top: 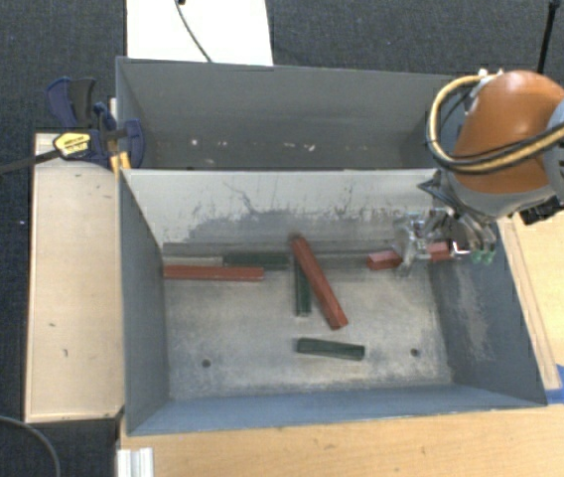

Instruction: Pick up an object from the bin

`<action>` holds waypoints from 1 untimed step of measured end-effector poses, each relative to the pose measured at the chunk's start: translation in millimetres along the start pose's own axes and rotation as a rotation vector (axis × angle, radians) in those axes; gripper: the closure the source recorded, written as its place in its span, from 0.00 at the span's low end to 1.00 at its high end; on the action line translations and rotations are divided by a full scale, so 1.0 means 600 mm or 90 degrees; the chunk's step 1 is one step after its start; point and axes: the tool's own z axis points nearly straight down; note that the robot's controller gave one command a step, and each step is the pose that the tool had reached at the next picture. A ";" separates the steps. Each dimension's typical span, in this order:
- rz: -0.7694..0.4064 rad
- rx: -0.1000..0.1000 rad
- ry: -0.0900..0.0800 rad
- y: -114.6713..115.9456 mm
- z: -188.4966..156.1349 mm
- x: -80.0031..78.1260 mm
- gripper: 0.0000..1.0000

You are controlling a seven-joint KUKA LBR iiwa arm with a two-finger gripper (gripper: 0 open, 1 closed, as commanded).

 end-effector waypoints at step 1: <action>-0.001 0.000 0.002 0.000 -0.055 -0.003 1.00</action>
Offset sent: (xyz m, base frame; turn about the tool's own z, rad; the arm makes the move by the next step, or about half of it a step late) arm 0.0000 0.0002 0.0299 0.0000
